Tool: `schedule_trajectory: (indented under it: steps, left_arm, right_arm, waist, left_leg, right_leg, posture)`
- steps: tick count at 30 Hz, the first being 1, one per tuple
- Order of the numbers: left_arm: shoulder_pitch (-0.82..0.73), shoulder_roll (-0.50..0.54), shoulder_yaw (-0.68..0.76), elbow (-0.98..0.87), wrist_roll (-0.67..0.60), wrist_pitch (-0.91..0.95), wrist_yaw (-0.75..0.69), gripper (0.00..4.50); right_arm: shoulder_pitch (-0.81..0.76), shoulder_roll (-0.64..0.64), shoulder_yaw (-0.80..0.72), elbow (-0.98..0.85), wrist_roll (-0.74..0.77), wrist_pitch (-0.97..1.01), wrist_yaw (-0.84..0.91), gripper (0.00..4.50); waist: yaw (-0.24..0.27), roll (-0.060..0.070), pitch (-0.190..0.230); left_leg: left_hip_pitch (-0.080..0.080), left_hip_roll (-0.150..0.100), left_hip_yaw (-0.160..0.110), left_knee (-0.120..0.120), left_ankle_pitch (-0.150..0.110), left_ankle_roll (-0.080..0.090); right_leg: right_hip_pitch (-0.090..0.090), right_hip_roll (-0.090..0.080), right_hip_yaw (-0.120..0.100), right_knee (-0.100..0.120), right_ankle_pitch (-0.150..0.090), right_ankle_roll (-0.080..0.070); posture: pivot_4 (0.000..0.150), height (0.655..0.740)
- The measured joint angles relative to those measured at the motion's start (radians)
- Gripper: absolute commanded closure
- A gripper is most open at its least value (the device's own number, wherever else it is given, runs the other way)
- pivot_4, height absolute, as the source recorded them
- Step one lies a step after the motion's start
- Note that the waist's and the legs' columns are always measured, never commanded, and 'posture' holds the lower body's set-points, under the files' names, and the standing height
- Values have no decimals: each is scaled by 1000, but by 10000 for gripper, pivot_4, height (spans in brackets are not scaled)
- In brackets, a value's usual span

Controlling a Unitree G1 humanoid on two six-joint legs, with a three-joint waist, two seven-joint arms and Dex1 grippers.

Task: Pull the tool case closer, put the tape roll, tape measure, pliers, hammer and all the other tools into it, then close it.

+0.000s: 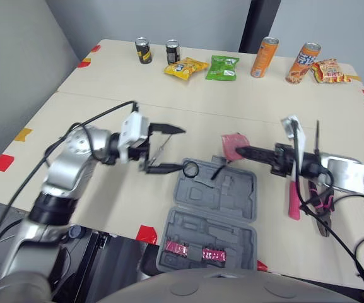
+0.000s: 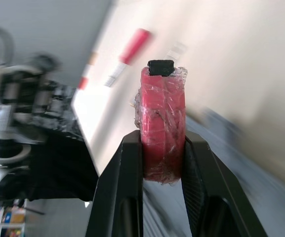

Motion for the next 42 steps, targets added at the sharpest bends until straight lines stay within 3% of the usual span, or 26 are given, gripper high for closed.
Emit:
schedule_trajectory:
  steps: [7, 20, 27, 40, 42]
  left_arm:
    - [100, 103, 60, -124, -74, 25, -67, 544]
    - [115, 130, 66, -195, -108, 47, -72, 544]
    - [119, 135, 66, -224, -123, 69, -73, 544]
    - [138, 153, 65, -238, -128, 74, -90, 544]
    - [138, 153, 65, -238, -130, 74, -90, 0]
  right_arm:
    - [167, -92, -60, 30, -92, 7, 187, 38646]
    - [417, -148, -112, 65, -303, -15, 418, 38646]
    - [508, -85, -147, 0, -315, -14, 420, 38646]
    - [542, 23, -145, -91, -341, -22, 327, 38646]
    - [544, 25, -145, -91, -353, -24, 329, 29612]
  waist:
    - [-16, 0, 0]
    - [-28, 0, -1]
    - [-29, 0, -2]
    - [-33, 1, -2]
    - [-38, 1, -2]
  left_leg:
    - [-3, 1, 1, 0, 0, 0]
    - [-6, 2, 0, 3, 0, 0]
    - [-6, 2, -1, 5, 0, 0]
    - [-6, 2, 0, 5, 0, 1]
    - [-6, 2, 0, 5, 0, 1]
  right_leg:
    - [0, 0, 0, -5, 0, 0]
    - [0, 0, 0, -6, 0, 0]
    - [-1, -1, -1, -4, 0, 0]
    - [-3, -2, 0, -2, 0, 0]
    - [-3, -2, 0, -2, 0, 0]
  posture:
    - [1500, 7400]
    - [1500, 7400]
    - [1500, 7400]
    - [1500, 7400]
    - [1500, 7400]
